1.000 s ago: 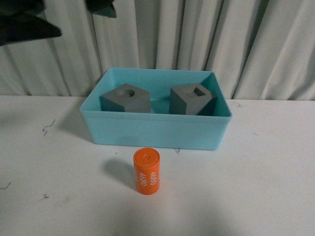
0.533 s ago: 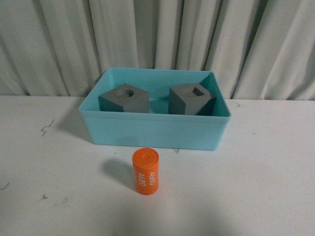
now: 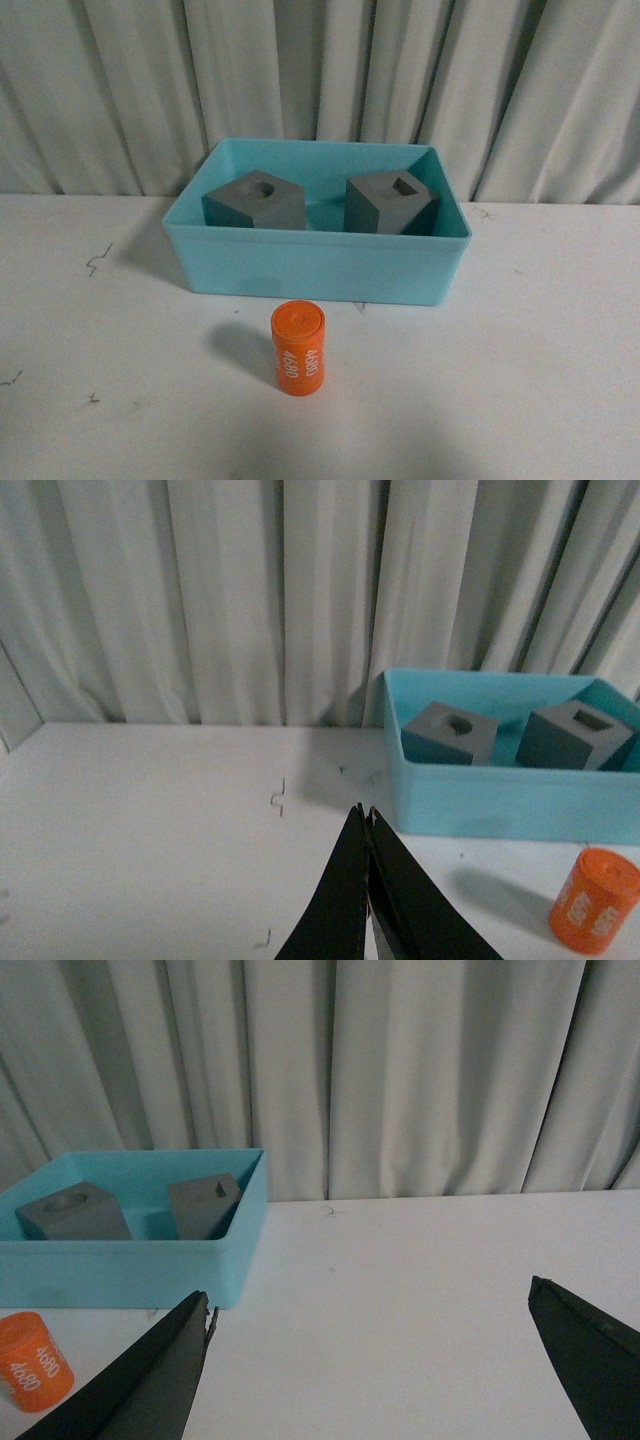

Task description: Place gray and orange parts in blue box

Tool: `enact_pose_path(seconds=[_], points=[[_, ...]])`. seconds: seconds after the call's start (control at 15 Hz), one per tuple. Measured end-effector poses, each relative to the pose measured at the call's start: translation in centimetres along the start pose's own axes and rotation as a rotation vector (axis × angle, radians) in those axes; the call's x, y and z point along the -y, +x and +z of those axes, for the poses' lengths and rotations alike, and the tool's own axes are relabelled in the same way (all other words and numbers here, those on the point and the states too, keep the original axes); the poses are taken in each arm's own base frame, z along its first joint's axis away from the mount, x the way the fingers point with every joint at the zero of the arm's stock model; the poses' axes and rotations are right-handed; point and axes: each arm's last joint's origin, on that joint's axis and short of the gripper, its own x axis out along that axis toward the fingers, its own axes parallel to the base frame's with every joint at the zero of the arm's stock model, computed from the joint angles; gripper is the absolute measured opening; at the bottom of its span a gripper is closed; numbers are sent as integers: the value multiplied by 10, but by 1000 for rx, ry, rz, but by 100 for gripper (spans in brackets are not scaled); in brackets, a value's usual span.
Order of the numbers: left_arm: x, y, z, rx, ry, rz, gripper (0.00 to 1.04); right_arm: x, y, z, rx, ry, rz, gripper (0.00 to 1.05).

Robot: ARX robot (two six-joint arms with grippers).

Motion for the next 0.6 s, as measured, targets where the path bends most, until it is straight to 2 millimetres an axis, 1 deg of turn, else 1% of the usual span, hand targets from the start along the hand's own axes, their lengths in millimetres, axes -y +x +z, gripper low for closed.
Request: enact_pose_path(seconds=[0.53, 0.6], points=[[0, -10, 0, 3, 0, 0, 2, 0, 0, 0, 0, 0, 0, 98], [0, -15, -5, -43, 0, 1, 2, 0, 0, 0, 0, 0, 0, 98]])
